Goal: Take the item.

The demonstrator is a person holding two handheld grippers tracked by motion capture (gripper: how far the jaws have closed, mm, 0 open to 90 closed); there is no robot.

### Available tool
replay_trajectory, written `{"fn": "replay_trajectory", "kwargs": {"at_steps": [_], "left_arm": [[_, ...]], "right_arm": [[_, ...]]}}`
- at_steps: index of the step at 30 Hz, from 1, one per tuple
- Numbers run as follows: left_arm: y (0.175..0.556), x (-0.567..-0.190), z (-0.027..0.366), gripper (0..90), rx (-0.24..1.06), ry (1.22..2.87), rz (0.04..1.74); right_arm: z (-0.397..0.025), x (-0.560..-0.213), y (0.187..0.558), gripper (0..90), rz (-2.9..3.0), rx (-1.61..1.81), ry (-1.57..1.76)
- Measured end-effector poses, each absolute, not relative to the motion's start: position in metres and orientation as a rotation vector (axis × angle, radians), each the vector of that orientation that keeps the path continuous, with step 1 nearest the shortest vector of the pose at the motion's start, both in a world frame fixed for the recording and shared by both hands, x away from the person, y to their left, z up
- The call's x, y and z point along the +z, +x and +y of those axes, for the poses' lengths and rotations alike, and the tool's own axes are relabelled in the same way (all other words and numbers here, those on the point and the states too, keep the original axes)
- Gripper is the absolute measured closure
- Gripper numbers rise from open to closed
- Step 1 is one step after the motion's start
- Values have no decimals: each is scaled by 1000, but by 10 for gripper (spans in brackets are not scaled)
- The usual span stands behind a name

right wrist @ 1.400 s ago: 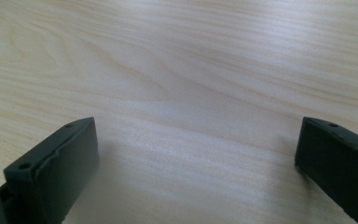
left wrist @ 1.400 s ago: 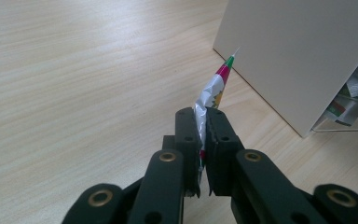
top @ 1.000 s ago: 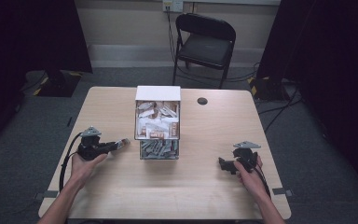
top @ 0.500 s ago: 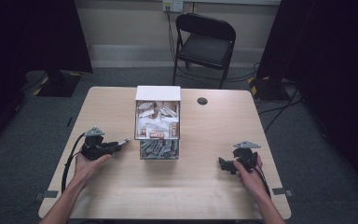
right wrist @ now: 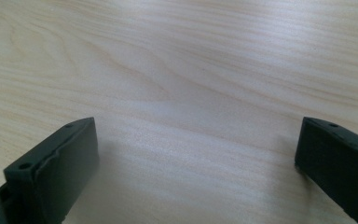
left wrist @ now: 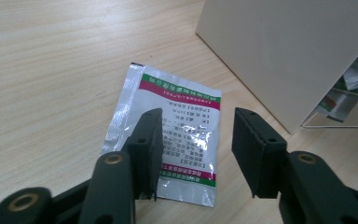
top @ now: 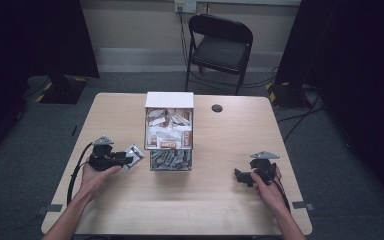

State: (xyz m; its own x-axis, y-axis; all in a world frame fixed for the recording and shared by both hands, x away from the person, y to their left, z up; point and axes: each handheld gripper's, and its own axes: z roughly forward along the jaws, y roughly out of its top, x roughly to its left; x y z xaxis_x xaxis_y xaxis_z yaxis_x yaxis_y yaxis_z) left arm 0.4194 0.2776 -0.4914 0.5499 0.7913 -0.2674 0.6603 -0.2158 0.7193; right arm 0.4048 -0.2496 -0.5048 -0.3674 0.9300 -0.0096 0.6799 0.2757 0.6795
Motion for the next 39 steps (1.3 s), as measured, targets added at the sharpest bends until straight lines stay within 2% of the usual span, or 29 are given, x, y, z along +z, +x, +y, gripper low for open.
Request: {"fn": "replay_trajectory", "kwargs": {"at_steps": [5,12,30,39], "left_arm": [[421,-493,276,419,219,1956,1190],[423,-493,277,184,233,1961,1222],[414,-480,277,183,257,1987,1200],[403,-461,277,188,327,2005,1178]], "right_arm": [[-250,-505,405,0,2144,832,1452],[-250,-505,405,0,2144,832,1452],[-250,-505,405,0,2144,832,1452],[-250,-505,405,0,2144,832,1452]]}}
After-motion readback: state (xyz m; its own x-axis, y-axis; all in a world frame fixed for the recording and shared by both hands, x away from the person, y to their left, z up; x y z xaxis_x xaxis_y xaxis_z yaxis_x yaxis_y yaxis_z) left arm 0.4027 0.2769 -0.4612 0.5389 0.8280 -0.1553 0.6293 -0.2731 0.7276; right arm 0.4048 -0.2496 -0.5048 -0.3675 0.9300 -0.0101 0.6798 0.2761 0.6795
